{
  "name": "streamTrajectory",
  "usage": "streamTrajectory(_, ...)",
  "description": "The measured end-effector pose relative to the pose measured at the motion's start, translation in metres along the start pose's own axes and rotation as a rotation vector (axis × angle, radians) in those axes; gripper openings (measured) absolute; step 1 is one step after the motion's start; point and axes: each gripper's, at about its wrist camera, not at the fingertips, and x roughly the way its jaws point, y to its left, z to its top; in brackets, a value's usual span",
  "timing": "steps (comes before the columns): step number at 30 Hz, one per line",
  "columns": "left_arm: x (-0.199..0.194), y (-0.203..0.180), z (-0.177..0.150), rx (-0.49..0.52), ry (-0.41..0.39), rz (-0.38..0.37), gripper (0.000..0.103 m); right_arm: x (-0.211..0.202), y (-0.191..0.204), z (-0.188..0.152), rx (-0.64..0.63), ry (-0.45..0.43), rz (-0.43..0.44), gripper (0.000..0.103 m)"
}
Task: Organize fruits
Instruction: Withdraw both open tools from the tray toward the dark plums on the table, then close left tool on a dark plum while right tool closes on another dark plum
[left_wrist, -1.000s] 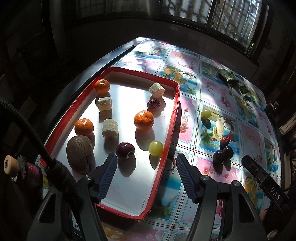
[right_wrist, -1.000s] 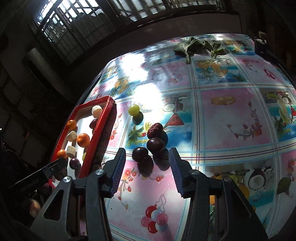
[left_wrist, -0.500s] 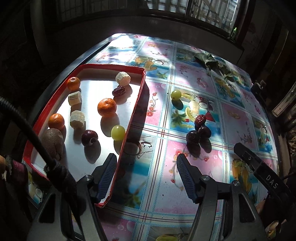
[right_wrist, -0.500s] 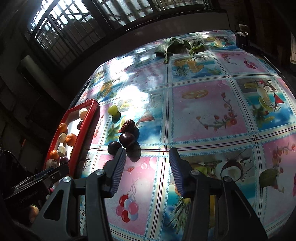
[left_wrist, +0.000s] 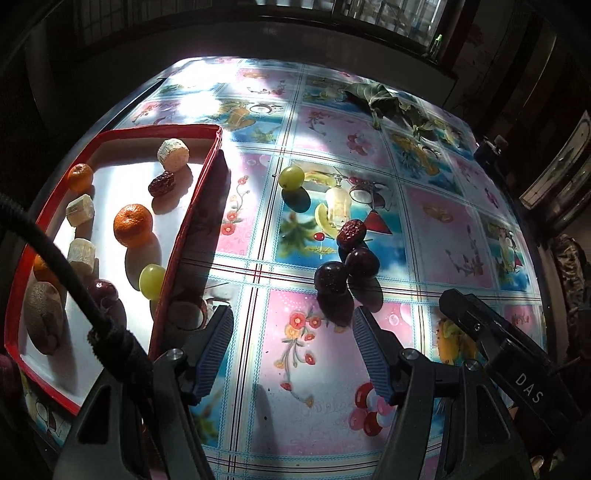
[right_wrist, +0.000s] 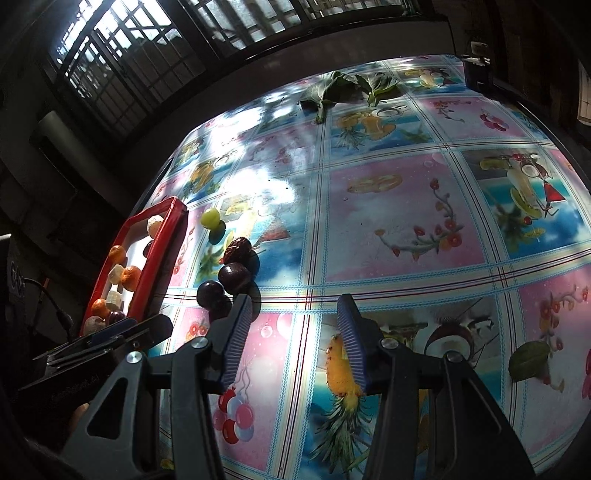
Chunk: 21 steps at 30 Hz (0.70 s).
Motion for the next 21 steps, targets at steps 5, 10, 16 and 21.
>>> streamTrajectory(5,0.015,-0.014,0.008,0.038,0.011,-0.013,0.067,0.002,-0.008,0.003,0.017,0.003,-0.001,0.050)
streamTrajectory(10,0.034,-0.018,0.012,0.048,0.035,-0.006,0.066,0.004,-0.013,0.006,0.029,0.002,-0.006,0.050)
streamTrajectory(16,0.040,-0.009,0.013,0.063,0.030,-0.031,0.027,0.015,-0.002,0.008,0.002,0.019,0.015,0.050)
streamTrajectory(21,0.023,-0.002,0.007,0.089,-0.011,0.004,0.019,0.029,0.018,0.009,-0.049,0.043,0.045,0.048)
